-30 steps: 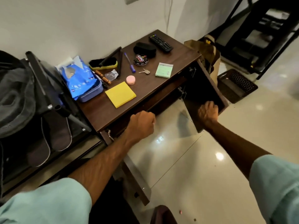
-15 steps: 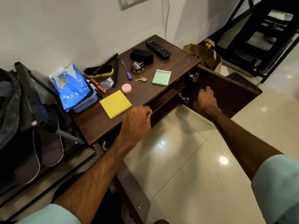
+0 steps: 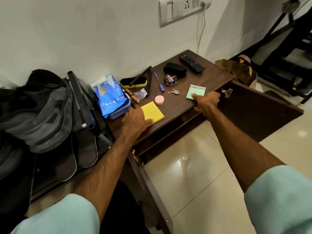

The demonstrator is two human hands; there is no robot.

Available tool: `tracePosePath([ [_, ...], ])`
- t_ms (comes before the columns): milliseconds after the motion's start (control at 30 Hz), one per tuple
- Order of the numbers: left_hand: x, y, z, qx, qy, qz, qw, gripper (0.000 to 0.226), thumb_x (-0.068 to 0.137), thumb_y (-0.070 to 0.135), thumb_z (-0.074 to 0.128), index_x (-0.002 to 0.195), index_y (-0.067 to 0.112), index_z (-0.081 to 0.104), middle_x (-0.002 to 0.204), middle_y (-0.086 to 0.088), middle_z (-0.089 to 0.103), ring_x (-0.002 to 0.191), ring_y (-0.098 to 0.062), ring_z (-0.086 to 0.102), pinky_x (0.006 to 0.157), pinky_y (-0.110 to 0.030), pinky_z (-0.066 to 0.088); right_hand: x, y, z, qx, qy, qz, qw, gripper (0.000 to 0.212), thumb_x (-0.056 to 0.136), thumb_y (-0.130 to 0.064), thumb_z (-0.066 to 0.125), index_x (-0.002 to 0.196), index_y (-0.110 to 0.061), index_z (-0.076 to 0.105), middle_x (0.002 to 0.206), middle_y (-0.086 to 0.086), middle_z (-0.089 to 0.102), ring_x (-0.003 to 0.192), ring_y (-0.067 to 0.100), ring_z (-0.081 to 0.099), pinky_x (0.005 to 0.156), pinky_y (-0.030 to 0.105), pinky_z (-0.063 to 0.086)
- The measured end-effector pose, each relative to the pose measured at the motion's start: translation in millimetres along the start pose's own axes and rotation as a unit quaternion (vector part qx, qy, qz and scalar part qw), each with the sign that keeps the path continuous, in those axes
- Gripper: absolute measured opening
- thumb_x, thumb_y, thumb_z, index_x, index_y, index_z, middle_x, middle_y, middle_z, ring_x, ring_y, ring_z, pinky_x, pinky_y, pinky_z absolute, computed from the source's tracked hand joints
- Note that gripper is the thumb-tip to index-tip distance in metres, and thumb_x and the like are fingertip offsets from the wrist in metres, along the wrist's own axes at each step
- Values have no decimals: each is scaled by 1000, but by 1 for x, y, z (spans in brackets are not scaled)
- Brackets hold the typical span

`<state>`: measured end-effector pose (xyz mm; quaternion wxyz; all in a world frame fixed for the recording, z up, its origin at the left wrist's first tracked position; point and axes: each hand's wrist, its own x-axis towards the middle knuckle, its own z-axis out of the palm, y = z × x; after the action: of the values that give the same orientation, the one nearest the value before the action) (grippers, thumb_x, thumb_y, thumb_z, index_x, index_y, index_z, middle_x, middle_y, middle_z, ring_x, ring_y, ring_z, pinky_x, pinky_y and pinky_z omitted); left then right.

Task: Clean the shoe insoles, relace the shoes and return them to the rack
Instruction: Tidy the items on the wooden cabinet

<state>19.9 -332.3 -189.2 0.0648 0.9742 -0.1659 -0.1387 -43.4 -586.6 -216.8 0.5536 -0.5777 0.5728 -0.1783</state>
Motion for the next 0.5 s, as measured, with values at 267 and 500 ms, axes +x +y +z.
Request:
tracePosePath([
  [267,-15,5,3,-63,-46,-17,997,90,75,59,82,141,10,46,146,-19,47,135,-36,44,97,-42,44,-45,55,-19,147,-100,7,984,21,91,-1,73,103,8,59,103,25,70,64,23,71,53,29,62],
  [500,-78,39,39,-230,10,47,972,37,101,33,60,123,3,59,123,-21,64,112,-40,62,92,-47,52,-75,118,-59,183,-123,-23,975,29,99,2,58,128,4,56,107,22,69,77,26,74,62,26,62],
])
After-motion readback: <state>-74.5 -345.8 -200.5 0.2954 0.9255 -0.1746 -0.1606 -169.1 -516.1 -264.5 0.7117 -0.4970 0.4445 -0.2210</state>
